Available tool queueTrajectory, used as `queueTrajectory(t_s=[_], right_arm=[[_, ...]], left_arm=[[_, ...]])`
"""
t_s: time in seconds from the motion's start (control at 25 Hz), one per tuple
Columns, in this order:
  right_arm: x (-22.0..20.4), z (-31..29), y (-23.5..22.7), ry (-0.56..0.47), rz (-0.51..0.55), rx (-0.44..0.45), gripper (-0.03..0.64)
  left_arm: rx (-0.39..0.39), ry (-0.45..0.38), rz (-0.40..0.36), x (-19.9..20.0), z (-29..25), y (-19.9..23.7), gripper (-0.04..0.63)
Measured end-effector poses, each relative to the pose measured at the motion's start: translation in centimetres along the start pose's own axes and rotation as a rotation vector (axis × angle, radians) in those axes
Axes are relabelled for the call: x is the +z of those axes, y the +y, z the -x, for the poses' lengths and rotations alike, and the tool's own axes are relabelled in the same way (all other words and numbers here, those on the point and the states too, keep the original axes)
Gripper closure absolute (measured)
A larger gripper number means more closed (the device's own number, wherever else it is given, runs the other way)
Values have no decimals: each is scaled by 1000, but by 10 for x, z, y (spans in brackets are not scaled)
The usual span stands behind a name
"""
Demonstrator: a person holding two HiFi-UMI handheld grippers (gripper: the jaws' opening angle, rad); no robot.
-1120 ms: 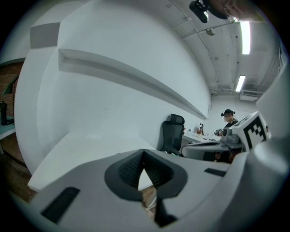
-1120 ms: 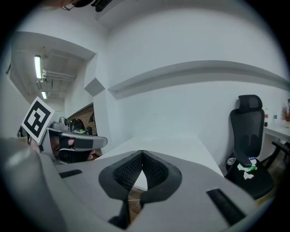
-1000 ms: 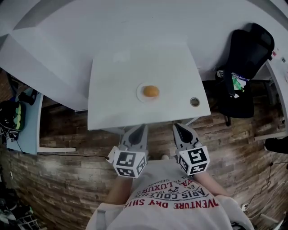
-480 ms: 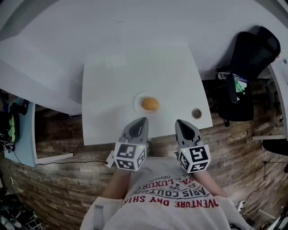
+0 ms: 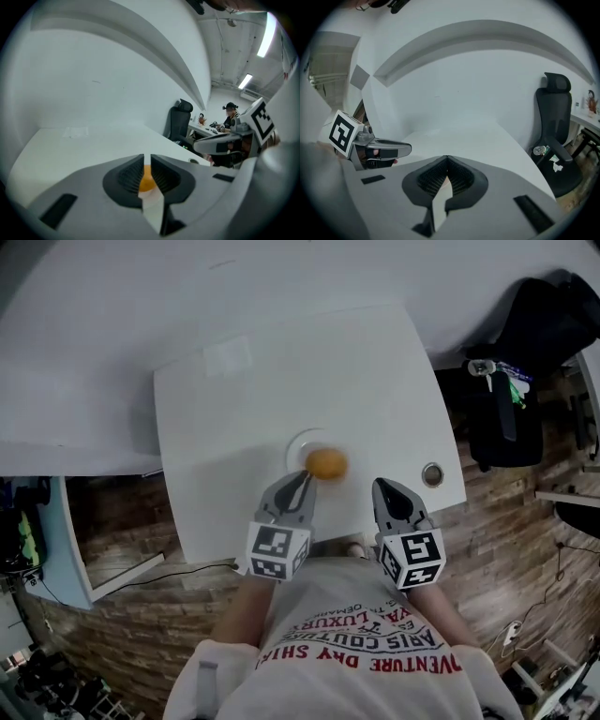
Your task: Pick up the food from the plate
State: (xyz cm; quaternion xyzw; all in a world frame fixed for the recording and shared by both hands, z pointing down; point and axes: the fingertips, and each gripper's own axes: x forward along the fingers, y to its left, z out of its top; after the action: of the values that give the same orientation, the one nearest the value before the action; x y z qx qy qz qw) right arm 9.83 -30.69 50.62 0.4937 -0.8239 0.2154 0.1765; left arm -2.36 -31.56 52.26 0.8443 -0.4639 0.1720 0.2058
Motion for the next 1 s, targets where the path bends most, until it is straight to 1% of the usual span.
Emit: queueTrajectory(t_s=[0.04, 0.08, 0.12, 0.24, 0.32, 0.4, 0.56, 0.72, 0.8, 0.92, 0.96, 1.0], right_arm=[[-4, -6, -2, 16, -6, -2, 606], [-9, -12, -5, 31, -10, -2, 606], [-13, -17, -7, 45, -15, -3, 606], [-23, -29, -13, 84, -24, -5, 606], [-29, -35, -15, 104, -34, -8, 606], [-35, -38, -17, 123, -48, -12, 606], [-46, -42, -18, 151, -65, -12, 606], [-52, -45, -23, 168, -63, -7, 606], [-54, -44, -25, 177, -65, -9, 606], [-56, -41, -28, 181, -72, -14, 606], [-57, -40, -29, 181, -74, -15, 606], [-59, -38, -30, 182, -74, -15, 606]], left_arm=[[-23, 24, -12, -6, -9, 1, 545], [-49, 48, -29, -13, -17, 1, 467], [-70, 71, -53, -19, -25, 1, 409], [-97, 131, -164, -34, -42, 2, 285], [-108, 157, -218, -40, -52, 3, 213], [-129, 180, -230, -45, -60, 1, 187], [-168, 227, -220, -57, -75, 0, 175], [-167, 258, -216, -69, -89, 6, 170], [-182, 271, -214, -71, -92, 3, 170], [-176, 295, -217, -73, -97, -1, 170], [-171, 297, -218, -75, -98, -2, 173], [-164, 295, -217, -75, -99, -2, 191]])
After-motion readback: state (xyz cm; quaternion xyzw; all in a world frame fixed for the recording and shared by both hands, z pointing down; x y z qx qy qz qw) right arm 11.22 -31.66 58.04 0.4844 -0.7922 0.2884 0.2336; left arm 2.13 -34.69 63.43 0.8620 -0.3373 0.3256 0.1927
